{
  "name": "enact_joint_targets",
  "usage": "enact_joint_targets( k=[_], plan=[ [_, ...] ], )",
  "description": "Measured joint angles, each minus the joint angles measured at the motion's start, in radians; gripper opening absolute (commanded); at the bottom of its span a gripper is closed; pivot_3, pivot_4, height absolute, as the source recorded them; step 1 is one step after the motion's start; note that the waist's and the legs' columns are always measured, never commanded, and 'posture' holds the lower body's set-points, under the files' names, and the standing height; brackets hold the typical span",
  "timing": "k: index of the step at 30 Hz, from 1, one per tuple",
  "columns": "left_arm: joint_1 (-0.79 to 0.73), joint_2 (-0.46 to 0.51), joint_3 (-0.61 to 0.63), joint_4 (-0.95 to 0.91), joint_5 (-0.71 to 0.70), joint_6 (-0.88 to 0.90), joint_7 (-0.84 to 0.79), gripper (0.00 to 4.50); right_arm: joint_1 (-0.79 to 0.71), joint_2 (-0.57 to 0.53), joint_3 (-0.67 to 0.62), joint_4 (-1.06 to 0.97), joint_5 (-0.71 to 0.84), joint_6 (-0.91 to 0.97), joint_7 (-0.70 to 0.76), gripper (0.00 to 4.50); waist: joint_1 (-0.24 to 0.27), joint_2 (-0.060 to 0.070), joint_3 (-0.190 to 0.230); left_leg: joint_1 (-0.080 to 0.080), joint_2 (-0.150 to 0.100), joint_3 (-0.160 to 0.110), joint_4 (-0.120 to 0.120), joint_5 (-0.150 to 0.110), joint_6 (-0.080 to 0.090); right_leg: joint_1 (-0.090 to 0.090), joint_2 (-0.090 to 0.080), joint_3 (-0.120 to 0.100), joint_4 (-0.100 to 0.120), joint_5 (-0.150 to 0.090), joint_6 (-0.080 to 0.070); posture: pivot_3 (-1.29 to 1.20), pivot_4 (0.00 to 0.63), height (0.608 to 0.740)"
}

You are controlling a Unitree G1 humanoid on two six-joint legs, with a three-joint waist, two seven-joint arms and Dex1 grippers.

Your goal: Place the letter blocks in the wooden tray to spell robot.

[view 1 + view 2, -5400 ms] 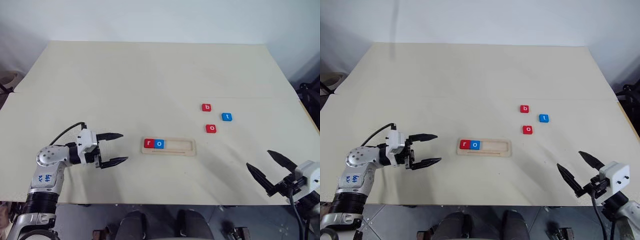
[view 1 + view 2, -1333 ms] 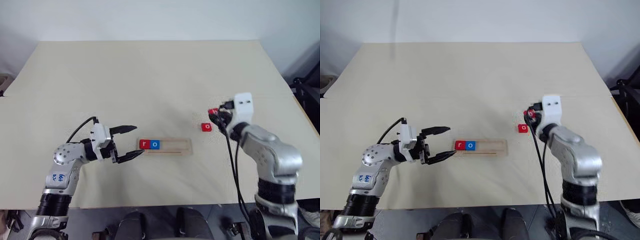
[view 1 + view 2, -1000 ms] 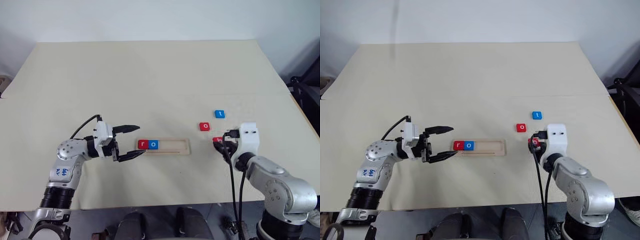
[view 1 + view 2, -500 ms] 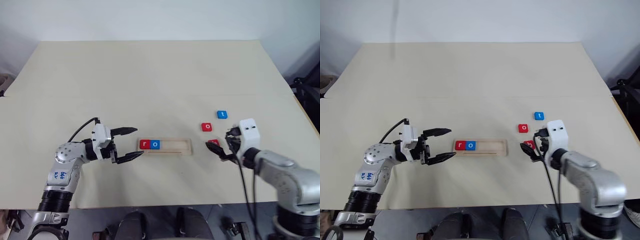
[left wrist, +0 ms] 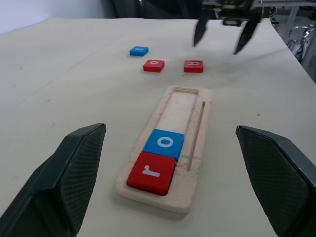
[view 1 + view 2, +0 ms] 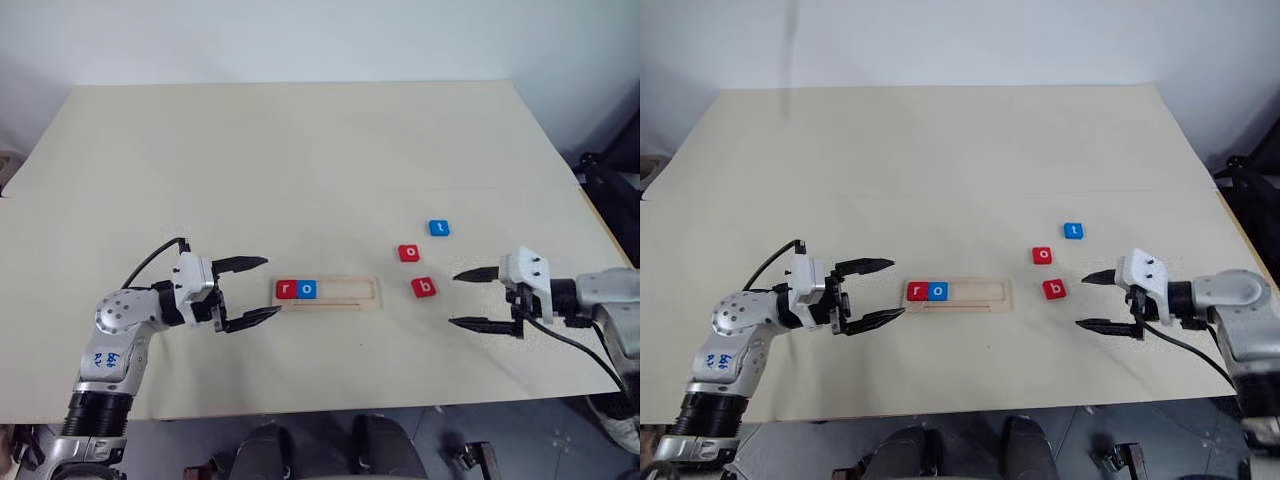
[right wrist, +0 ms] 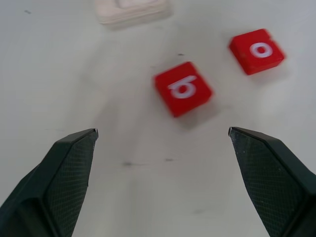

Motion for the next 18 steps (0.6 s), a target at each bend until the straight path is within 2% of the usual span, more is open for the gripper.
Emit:
enact_joint_targets(
  k=[7,10,17,18],
  plan=[
    [0.048,0.008,-0.017,-0.082,-0.017,0.027,-0.021,4.5,-0.212,0.115,0.116,0.28,-0.087,-0.156,0.071,4.44,0.009,0.001,0.0,-0.001,-0.001,0.0,0.001,0.0,0.0,0.0,-0.001,-0.001,0.0,0.0,0.0,0.0,0.15,0.74],
    [0.049,0.021,-0.018,-0.091,-0.019,0.035,-0.043,4.5,-0.246,0.122,0.13,0.347,-0.099,-0.189,0.091,3.85,0.013,0.001,0.0,-0.001,-0.001,0.0,0.001,0.0,0.0,0.001,-0.001,-0.001,0.0,0.0,0.0,0.0,0.15,0.74],
    [0.038,0.021,-0.019,-0.111,-0.034,0.031,-0.072,4.5,-0.28,0.128,0.143,0.408,-0.112,-0.229,0.113,1.52,0.011,0.001,0.0,-0.001,0.0,0.0,0.001,0.0,0.0,0.001,-0.001,-0.001,0.0,0.0,0.0,0.0,0.15,0.74],
    [0.038,0.02,-0.02,-0.112,-0.037,0.031,-0.075,4.5,-0.281,0.129,0.143,0.41,-0.112,-0.23,0.113,1.47,0.01,0.001,0.0,-0.001,0.0,0.0,0.001,0.0,0.0,0.001,-0.001,-0.001,0.0,0.0,0.0,0.0,0.15,0.74]
  ],
)
